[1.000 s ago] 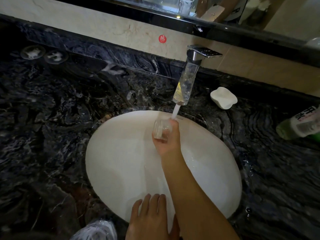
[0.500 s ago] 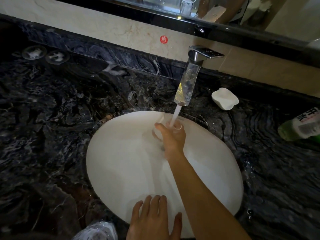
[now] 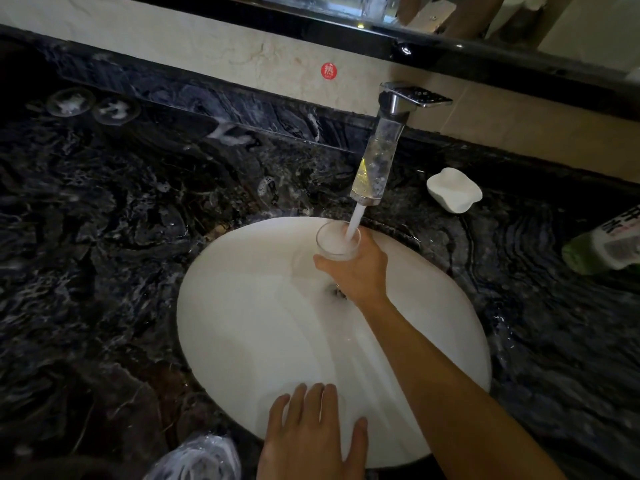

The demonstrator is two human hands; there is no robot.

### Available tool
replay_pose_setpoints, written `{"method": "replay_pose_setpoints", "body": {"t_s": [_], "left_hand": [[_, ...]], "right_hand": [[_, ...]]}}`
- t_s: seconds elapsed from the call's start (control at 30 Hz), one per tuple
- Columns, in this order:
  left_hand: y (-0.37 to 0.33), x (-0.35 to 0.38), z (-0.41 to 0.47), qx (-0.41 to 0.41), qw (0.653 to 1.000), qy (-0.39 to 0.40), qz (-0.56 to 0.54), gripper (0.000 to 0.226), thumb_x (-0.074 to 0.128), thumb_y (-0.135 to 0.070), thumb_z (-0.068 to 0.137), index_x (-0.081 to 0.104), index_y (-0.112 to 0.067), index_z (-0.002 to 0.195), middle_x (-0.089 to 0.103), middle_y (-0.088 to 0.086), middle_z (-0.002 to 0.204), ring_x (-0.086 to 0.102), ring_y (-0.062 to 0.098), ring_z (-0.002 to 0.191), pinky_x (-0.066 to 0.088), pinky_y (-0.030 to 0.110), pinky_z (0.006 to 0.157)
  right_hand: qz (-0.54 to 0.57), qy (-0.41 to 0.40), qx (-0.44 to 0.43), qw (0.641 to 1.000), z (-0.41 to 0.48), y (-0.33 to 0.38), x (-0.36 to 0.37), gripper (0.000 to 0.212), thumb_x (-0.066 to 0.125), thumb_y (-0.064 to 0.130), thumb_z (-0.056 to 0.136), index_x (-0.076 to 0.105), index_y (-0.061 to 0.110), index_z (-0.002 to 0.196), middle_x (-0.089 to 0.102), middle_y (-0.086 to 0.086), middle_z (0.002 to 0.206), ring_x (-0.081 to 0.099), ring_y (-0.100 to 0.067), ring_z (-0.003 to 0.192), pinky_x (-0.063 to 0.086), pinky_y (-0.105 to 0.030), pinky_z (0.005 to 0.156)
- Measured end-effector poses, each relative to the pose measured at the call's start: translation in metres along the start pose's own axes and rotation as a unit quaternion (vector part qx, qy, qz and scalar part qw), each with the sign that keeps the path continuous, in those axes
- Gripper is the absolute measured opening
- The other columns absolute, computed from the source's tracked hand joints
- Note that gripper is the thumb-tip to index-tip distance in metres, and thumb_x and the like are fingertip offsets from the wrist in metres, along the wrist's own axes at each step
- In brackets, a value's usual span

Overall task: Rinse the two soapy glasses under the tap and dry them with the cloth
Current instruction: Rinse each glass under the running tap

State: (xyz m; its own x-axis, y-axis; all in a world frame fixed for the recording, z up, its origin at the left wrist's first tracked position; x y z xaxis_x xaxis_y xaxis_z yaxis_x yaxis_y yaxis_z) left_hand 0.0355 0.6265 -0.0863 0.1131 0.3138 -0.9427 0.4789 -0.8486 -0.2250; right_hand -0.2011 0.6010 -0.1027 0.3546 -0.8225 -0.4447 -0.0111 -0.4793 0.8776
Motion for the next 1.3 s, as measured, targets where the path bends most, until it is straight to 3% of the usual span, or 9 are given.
{"method": "replay_pose_setpoints", "body": {"t_s": [0.13, 0.57, 0.73, 0.8, 0.87, 0.97, 1.13, 1.2, 1.3], "left_hand": [[-0.001, -0.004, -0.001, 0.000, 1.000, -0.021, -0.002, 0.057, 0.052, -0.063, 0.076, 0.080, -0.016, 0.092, 0.079, 0.006, 0.094, 0.078, 0.028, 0.088, 0.062, 0.049, 0.079], [0.000, 0.002, 0.001, 0.005, 0.999, -0.037, -0.009, 0.056, 0.054, -0.064, 0.076, 0.080, -0.017, 0.092, 0.079, 0.004, 0.094, 0.078, 0.027, 0.090, 0.061, 0.048, 0.081], [0.000, -0.002, 0.003, 0.003, 0.998, -0.063, -0.028, 0.076, 0.021, -0.067, 0.094, 0.080, -0.019, 0.088, 0.080, 0.002, 0.091, 0.078, 0.026, 0.086, 0.062, 0.048, 0.077], [0.000, -0.003, 0.004, 0.002, 0.997, -0.066, -0.027, 0.078, 0.019, -0.068, 0.094, 0.080, -0.020, 0.088, 0.080, 0.002, 0.091, 0.078, 0.026, 0.085, 0.062, 0.048, 0.076], [0.000, -0.004, 0.005, 0.001, 0.998, -0.051, -0.023, 0.080, 0.017, -0.069, 0.094, 0.080, -0.020, 0.087, 0.080, 0.003, 0.090, 0.079, 0.026, 0.084, 0.062, 0.049, 0.076], [0.000, -0.002, 0.006, -0.002, 0.999, -0.042, -0.014, 0.077, 0.021, -0.068, 0.095, 0.080, -0.020, 0.086, 0.080, 0.002, 0.089, 0.079, 0.025, 0.082, 0.062, 0.049, 0.075], [0.001, -0.002, 0.004, -0.003, 0.999, -0.033, -0.015, 0.074, 0.024, -0.067, 0.093, 0.080, -0.019, 0.087, 0.080, 0.002, 0.090, 0.078, 0.025, 0.084, 0.061, 0.048, 0.075], [0.000, -0.004, 0.004, -0.004, 0.999, -0.031, -0.017, 0.069, 0.029, -0.066, 0.092, 0.080, -0.019, 0.085, 0.080, 0.001, 0.089, 0.078, 0.026, 0.084, 0.062, 0.048, 0.074], [-0.001, -0.004, 0.005, -0.008, 0.999, -0.023, -0.023, 0.072, 0.026, -0.067, 0.092, 0.080, -0.019, 0.083, 0.079, 0.001, 0.087, 0.079, 0.025, 0.082, 0.062, 0.048, 0.072]], "right_hand": [[-0.038, 0.026, -0.031, 0.998, 0.001, 0.002, -0.004, 0.068, 0.094, 0.030, 0.065, 0.059, 0.020, 0.122, 0.056, 0.017, 0.099, 0.055, -0.009, 0.095, 0.042, -0.018, 0.081], [-0.032, 0.027, -0.044, 0.998, 0.000, 0.002, -0.008, 0.065, 0.095, 0.027, 0.063, 0.060, 0.023, 0.118, 0.060, 0.011, 0.105, 0.057, -0.011, 0.097, 0.047, -0.021, 0.081], [-0.054, 0.039, -0.053, 0.996, -0.001, 0.002, -0.010, 0.061, 0.095, 0.027, 0.063, 0.055, 0.027, 0.111, 0.056, 0.016, 0.096, 0.055, -0.011, 0.093, 0.039, -0.002, 0.064], [-0.069, 0.043, -0.067, 0.994, -0.002, 0.001, -0.011, 0.062, 0.095, 0.027, 0.063, 0.055, 0.026, 0.111, 0.057, 0.012, 0.099, 0.056, -0.013, 0.094, 0.043, -0.006, 0.070], [-0.107, 0.060, -0.089, 0.988, -0.001, 0.002, -0.012, 0.068, 0.094, 0.027, 0.064, 0.058, 0.019, 0.122, 0.059, 0.007, 0.107, 0.057, -0.015, 0.100, 0.050, -0.022, 0.083], [-0.229, 0.110, -0.159, 0.954, 0.001, 0.008, -0.013, 0.074, 0.089, 0.029, 0.066, 0.056, 0.017, 0.131, 0.064, -0.002, 0.120, 0.059, -0.022, 0.109, 0.048, -0.030, 0.092], [-0.398, 0.172, -0.324, 0.841, 0.004, 0.015, -0.011, 0.084, 0.091, 0.033, 0.053, 0.062, 0.008, 0.128, 0.067, -0.017, 0.116, 0.063, -0.040, 0.106, 0.048, -0.048, 0.099], [-0.429, 0.139, -0.407, 0.794, 0.007, 0.015, -0.010, 0.077, 0.091, 0.029, 0.048, 0.067, 0.008, 0.118, 0.066, -0.018, 0.104, 0.064, -0.040, 0.093, 0.052, -0.047, 0.088], [-0.449, 0.061, -0.530, 0.717, 0.009, 0.019, -0.012, 0.048, 0.077, 0.008, 0.067, 0.070, 0.011, 0.114, 0.066, -0.018, 0.103, 0.063, -0.036, 0.092, 0.044, -0.043, 0.081]]}}
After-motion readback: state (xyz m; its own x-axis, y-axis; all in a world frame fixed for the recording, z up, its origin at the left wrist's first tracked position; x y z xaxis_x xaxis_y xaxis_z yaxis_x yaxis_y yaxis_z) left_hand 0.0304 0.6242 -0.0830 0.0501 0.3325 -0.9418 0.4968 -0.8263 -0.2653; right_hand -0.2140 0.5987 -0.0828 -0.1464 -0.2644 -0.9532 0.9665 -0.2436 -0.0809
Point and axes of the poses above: each hand's wrist, its own z-axis towards the middle knuckle, its own x-axis out of the palm, y = z × x, the point moved 3 cm from there along z, towards the middle knuckle
